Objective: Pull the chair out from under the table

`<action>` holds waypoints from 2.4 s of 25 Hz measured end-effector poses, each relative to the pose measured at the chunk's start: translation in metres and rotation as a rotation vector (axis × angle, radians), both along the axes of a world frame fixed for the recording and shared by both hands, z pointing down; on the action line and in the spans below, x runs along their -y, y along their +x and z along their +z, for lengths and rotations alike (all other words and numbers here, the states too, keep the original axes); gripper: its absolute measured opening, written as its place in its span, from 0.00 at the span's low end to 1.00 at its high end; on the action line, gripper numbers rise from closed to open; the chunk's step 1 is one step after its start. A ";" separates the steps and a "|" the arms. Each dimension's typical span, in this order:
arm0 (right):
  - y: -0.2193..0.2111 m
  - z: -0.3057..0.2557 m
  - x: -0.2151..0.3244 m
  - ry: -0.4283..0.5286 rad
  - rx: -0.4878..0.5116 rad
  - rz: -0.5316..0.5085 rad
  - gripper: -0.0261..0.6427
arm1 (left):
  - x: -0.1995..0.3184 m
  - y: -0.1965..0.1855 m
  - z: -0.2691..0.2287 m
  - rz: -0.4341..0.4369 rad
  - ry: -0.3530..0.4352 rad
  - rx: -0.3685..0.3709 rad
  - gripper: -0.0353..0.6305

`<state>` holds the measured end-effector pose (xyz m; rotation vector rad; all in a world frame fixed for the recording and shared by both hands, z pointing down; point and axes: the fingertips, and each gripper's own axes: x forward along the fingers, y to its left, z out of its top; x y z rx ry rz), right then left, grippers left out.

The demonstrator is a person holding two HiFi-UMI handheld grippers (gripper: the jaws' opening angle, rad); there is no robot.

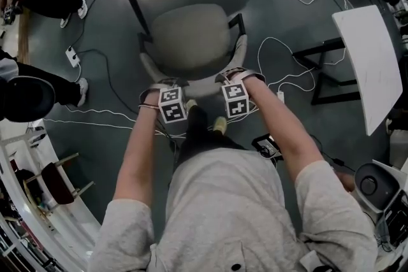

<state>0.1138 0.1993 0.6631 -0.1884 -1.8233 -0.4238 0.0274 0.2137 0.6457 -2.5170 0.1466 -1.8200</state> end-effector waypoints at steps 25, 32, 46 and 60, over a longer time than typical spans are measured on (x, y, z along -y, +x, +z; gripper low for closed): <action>0.083 -0.158 -0.003 0.108 0.560 0.365 0.10 | -0.007 -0.024 -0.077 -0.522 0.227 -0.148 0.19; 0.069 -0.247 0.006 0.008 0.928 0.614 0.10 | -0.002 -0.015 -0.163 -0.874 0.345 -0.455 0.10; 0.117 -0.390 0.056 -0.121 1.522 1.092 0.10 | 0.028 0.008 -0.360 -1.176 0.775 -0.905 0.09; 0.147 -0.430 0.056 -0.025 1.540 1.092 0.10 | 0.030 0.013 -0.368 -1.174 0.736 -0.950 0.09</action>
